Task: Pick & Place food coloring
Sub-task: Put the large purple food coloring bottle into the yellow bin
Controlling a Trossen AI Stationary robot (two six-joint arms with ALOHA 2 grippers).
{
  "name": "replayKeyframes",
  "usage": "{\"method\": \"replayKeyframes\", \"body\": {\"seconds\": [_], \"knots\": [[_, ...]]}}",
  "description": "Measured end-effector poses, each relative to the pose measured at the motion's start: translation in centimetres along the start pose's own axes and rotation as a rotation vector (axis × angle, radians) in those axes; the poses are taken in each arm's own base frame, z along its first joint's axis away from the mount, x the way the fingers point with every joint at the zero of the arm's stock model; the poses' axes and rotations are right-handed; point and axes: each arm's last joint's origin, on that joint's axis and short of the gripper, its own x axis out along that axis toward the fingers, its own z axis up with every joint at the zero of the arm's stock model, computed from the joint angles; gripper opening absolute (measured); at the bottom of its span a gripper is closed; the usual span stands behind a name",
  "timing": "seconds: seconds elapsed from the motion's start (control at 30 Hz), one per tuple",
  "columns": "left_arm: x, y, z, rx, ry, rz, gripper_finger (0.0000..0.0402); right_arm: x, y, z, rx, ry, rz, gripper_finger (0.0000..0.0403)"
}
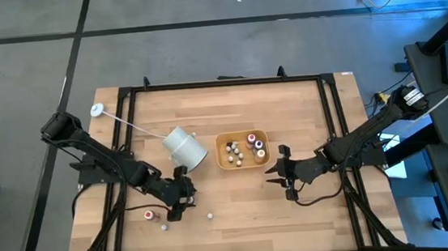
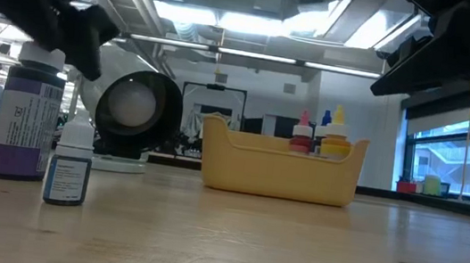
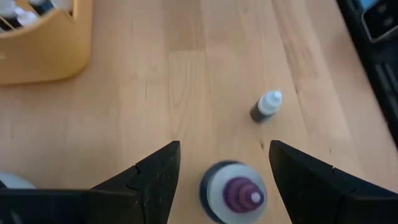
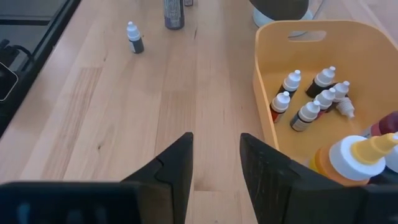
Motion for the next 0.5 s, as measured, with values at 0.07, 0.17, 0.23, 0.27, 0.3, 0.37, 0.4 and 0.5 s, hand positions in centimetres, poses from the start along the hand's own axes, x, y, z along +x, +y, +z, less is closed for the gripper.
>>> {"method": "replayKeyframes", "body": {"seconds": [0.07,0.17,0.23,0.27,0.3,0.37,0.4,0.5], "knots": [[0.19,0.03,-0.21,0.005,0.02,0.005,0.0239,0.0,0.0,0.0,-0.001,0.0,0.0,0.0134],[0.25,0.01,-0.45,0.013,0.042,0.011,0.0239,0.0,0.0,0.0,-0.022,0.0,0.0,0.0134],[0.24,0.0,-0.52,0.017,0.047,0.013,0.0238,0.0,0.0,0.0,-0.024,0.0,0.0,0.0134],[0.24,0.01,-0.56,0.018,0.051,0.014,0.0236,0.0,0.0,0.0,-0.023,0.0,0.0,0.0134],[0.23,0.02,-0.58,0.018,0.053,0.014,0.0231,0.0,0.0,0.0,-0.023,0.0,0.0,0.0134],[0.23,0.05,-0.65,0.02,0.06,0.017,0.0218,0.0,0.0,0.0,-0.023,0.0,0.0,0.0134],[0.23,0.08,-0.7,0.024,0.066,0.019,0.0209,0.0,0.0,0.0,-0.023,0.0,0.0,0.0134],[0.22,0.11,-0.76,0.031,0.071,0.025,0.0174,0.0,0.0,0.0,-0.024,0.0,0.0,0.0134]]}}
